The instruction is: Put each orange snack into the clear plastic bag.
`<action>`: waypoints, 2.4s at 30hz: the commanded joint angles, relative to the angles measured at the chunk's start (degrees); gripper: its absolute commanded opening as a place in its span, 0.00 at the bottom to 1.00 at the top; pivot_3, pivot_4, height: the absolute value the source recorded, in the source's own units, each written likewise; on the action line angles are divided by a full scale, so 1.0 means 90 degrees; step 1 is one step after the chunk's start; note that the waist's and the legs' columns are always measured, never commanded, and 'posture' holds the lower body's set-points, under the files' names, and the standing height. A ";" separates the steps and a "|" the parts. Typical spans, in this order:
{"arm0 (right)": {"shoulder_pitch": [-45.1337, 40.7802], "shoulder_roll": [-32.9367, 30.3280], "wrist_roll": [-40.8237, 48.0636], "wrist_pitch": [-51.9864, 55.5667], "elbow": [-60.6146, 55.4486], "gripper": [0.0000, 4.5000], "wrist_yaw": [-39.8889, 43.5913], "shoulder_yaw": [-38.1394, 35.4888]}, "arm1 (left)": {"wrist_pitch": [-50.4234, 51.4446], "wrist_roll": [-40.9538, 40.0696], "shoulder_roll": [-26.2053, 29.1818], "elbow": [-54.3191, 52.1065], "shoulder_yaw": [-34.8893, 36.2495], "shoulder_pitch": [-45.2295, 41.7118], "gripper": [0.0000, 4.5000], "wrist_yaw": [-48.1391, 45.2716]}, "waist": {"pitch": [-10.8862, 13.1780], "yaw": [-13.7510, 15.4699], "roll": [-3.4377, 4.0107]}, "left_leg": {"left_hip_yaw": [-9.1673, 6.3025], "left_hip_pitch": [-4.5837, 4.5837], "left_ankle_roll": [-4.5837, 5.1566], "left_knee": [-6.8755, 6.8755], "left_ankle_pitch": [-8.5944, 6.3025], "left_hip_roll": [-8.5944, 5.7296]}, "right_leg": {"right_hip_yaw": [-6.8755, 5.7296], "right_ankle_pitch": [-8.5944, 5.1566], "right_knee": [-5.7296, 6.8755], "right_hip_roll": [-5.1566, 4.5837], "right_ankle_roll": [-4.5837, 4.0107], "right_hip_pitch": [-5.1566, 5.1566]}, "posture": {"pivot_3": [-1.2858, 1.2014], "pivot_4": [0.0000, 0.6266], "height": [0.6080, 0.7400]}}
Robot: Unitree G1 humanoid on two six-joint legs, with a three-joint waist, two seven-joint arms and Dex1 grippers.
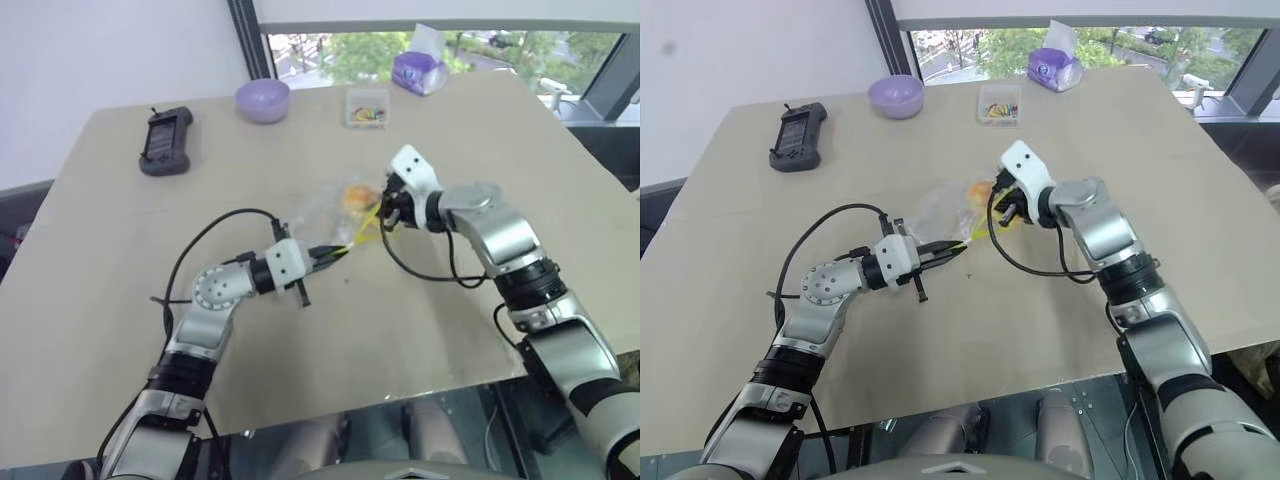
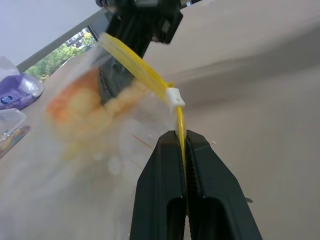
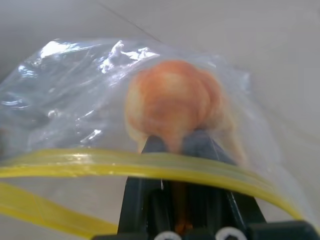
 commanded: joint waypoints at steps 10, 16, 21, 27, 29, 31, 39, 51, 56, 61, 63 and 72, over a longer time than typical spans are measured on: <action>0.0139 0.0345 0.0110 0.0031 -0.0151 0.00 -0.0498 -0.0226 | -0.0172 -0.0178 -0.0047 -0.0139 0.0033 -0.0176 0.00 -0.0100 | 0.0000 -0.0081 0.0000 | -0.0002 0.0002 0.0000 -0.0001 0.0000 0.0000 | -0.0001 0.0000 0.0000 0.0002 0.0000 0.0003 | 0.52 0.24 1.00; 0.0226 0.0404 0.0313 -0.0060 -0.0472 0.21 -0.0279 -0.0242 | -0.0155 -0.0174 -0.0089 -0.0123 0.0047 -0.0194 0.00 -0.0070 | 0.0000 -0.0111 0.0000 | -0.0003 0.0002 0.0000 0.0003 0.0000 0.0000 | -0.0001 0.0000 0.0002 0.0003 0.0000 0.0003 | 0.52 0.24 1.00; 0.0284 0.0127 0.0352 0.0007 -0.0646 0.66 -0.0097 -0.0271 | -0.0105 -0.0145 -0.0123 -0.0038 0.0129 -0.0232 0.00 0.0109 | 0.0000 -0.0105 0.0000 | -0.0002 0.0002 0.0000 0.0005 0.0000 -0.0002 | -0.0002 0.0000 0.0001 0.0002 0.0000 0.0005 | 0.52 0.24 1.00; 0.0480 -0.0598 0.0775 0.0241 -0.1273 0.83 0.0661 -0.0406 | -0.0076 -0.0130 -0.0119 0.0075 0.0215 -0.0253 0.00 0.0330 | 0.0000 -0.0091 0.0000 | -0.0002 0.0000 0.0000 0.0004 0.0000 -0.0002 | -0.0002 0.0000 -0.0001 0.0001 0.0000 0.0004 | 0.52 0.24 1.00; 0.0491 -0.0724 0.0864 0.0254 -0.1265 0.83 0.0720 -0.0495 | -0.0083 -0.0132 -0.0115 0.0112 0.0219 -0.0254 0.00 0.0371 | 0.0000 -0.0100 0.0000 | -0.0002 0.0001 0.0000 0.0004 0.0000 -0.0001 | -0.0002 0.0000 0.0000 0.0000 0.0000 0.0004 | 0.52 0.24 1.00; 0.0498 -0.0821 0.0879 0.0236 -0.1245 0.83 0.0733 -0.0505 | -0.0084 -0.0135 -0.0119 0.0133 0.0221 -0.0259 0.00 0.0425 | 0.0000 -0.0098 0.0000 | -0.0002 0.0001 0.0000 0.0004 0.0000 0.0000 | -0.0001 0.0000 0.0001 0.0000 0.0000 0.0004 | 0.52 0.24 1.00; 0.0717 -0.0975 0.1042 0.0015 -0.1553 0.83 0.1122 -0.0316 | -0.0084 -0.0168 -0.0124 0.0169 0.0212 -0.0301 0.00 0.0499 | 0.0000 -0.0061 0.0000 | -0.0003 0.0000 0.0000 0.0004 0.0000 0.0000 | -0.0002 0.0000 0.0000 -0.0001 0.0000 0.0004 | 0.52 0.24 1.00; 0.1176 -0.3358 -0.0834 -0.3670 -0.0820 0.83 0.2053 0.0026 | -0.0004 -0.0232 -0.0039 0.0075 0.0261 -0.0212 0.00 0.0471 | 0.0001 0.0105 -0.0002 | 0.0000 -0.0007 0.0004 0.0016 -0.0003 -0.0007 | -0.0011 0.0000 -0.0007 -0.0004 0.0002 0.0007 | 0.52 0.24 1.00; 0.0876 -0.3077 -0.1951 -0.4658 0.0446 0.83 0.1125 0.0297 | 0.0008 -0.0232 -0.0072 0.0097 0.0247 -0.0240 0.00 0.0452 | 0.0001 0.0033 -0.0001 | 0.0017 0.0009 0.0003 0.0013 -0.0003 0.0008 | 0.0007 0.0001 0.0008 0.0000 0.0002 0.0008 | 0.52 0.24 1.00; 0.0946 -0.2431 -0.2017 -0.4737 0.0480 0.83 0.0938 0.0376 | 0.0028 -0.0239 -0.0062 0.0086 0.0257 -0.0257 0.00 0.0448 | 0.0001 0.0043 -0.0002 | 0.0016 0.0002 0.0003 0.0013 -0.0003 0.0004 | 0.0009 0.0001 -0.0002 0.0007 0.0001 0.0006 | 0.52 0.24 1.00; 0.0870 -0.2189 -0.2212 -0.4870 0.0614 0.83 0.0642 0.0379 | 0.0045 -0.0238 -0.0049 0.0060 0.0264 -0.0244 0.00 0.0453 | 0.0001 0.0051 -0.0002 | 0.0016 0.0002 0.0003 0.0013 -0.0003 0.0004 | 0.0009 0.0001 -0.0001 0.0007 0.0001 0.0005 | 0.52 0.24 1.00; 0.0888 -0.2019 -0.2212 -0.4776 0.0393 0.48 0.0534 0.0220 | 0.0085 -0.0247 0.0008 0.0008 0.0291 -0.0181 0.00 0.0455 | 0.0001 0.0078 -0.0002 | 0.0005 0.0002 0.0003 0.0015 -0.0003 -0.0001 | -0.0001 0.0001 -0.0002 0.0007 0.0001 0.0008 | 0.52 0.24 1.00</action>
